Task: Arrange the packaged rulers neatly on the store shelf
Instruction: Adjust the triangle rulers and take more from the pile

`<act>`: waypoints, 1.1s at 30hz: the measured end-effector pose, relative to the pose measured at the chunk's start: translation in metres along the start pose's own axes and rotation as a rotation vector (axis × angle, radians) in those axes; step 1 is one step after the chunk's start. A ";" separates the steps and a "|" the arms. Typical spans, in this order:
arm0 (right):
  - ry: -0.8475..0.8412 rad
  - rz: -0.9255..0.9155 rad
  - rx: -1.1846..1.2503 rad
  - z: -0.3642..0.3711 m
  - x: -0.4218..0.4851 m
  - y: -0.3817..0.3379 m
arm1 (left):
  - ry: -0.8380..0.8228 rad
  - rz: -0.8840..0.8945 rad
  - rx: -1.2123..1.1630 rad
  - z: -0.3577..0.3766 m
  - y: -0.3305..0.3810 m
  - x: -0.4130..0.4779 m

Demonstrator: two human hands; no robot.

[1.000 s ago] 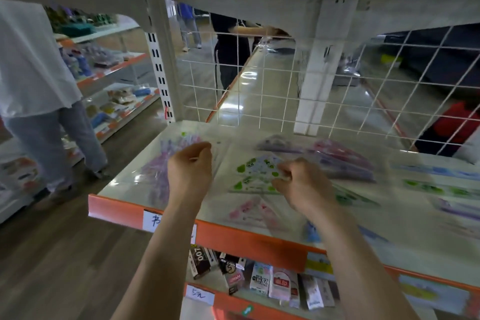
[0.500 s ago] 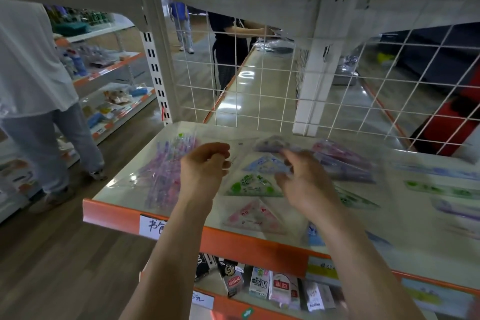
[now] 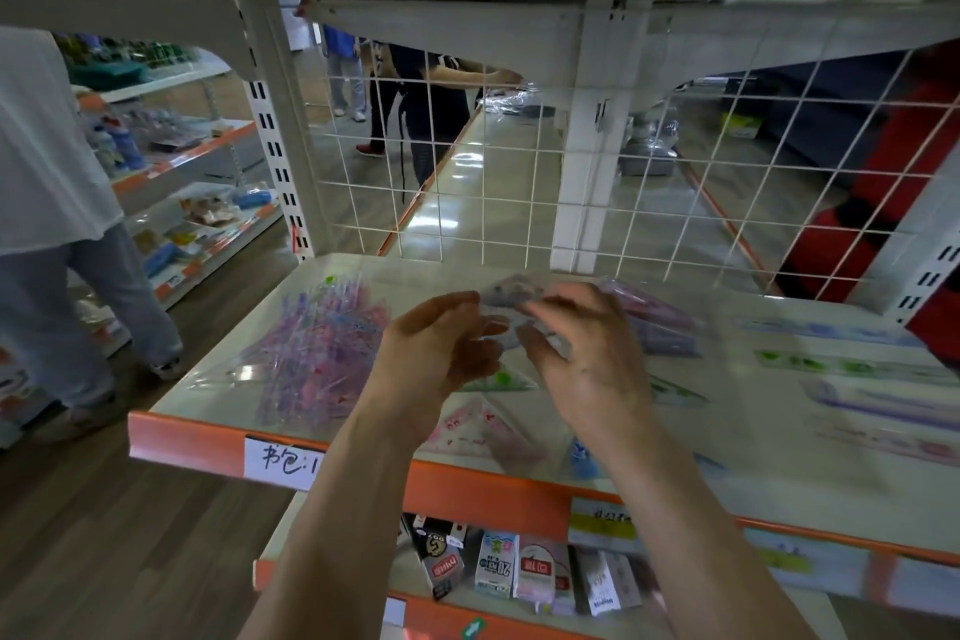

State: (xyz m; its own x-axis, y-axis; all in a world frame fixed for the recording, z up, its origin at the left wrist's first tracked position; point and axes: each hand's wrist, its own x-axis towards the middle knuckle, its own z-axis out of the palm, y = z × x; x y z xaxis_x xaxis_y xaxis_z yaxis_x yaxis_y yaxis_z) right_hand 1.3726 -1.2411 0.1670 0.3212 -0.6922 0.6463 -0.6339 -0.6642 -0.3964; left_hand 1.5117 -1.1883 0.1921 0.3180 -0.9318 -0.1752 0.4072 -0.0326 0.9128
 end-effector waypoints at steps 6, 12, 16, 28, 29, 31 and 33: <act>-0.161 0.536 0.603 -0.020 -0.004 -0.008 | -0.034 -0.140 -0.150 0.001 -0.008 0.004; -0.363 0.677 0.909 -0.022 -0.009 -0.025 | -0.052 -0.008 0.112 0.024 -0.014 -0.009; -0.387 0.677 0.761 -0.024 -0.009 -0.025 | -0.031 0.024 0.108 0.024 -0.010 -0.006; -0.283 0.084 -0.022 -0.025 0.028 0.007 | 0.012 0.087 0.447 0.003 -0.002 0.012; -0.335 0.058 -0.019 -0.026 0.032 0.008 | 0.009 0.080 0.439 0.003 0.000 0.015; -0.396 0.014 -0.050 -0.028 0.042 0.010 | 0.007 0.065 0.436 0.004 0.003 0.024; -0.425 -0.018 -0.106 -0.026 0.053 0.014 | 0.007 0.051 0.431 0.005 0.006 0.033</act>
State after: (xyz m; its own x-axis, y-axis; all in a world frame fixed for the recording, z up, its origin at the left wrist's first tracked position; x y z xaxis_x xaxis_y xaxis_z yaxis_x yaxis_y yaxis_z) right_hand 1.3626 -1.2797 0.2133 0.5801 -0.7500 0.3178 -0.6868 -0.6601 -0.3041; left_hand 1.5201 -1.2210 0.1936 0.3350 -0.9337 -0.1267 -0.0037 -0.1358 0.9907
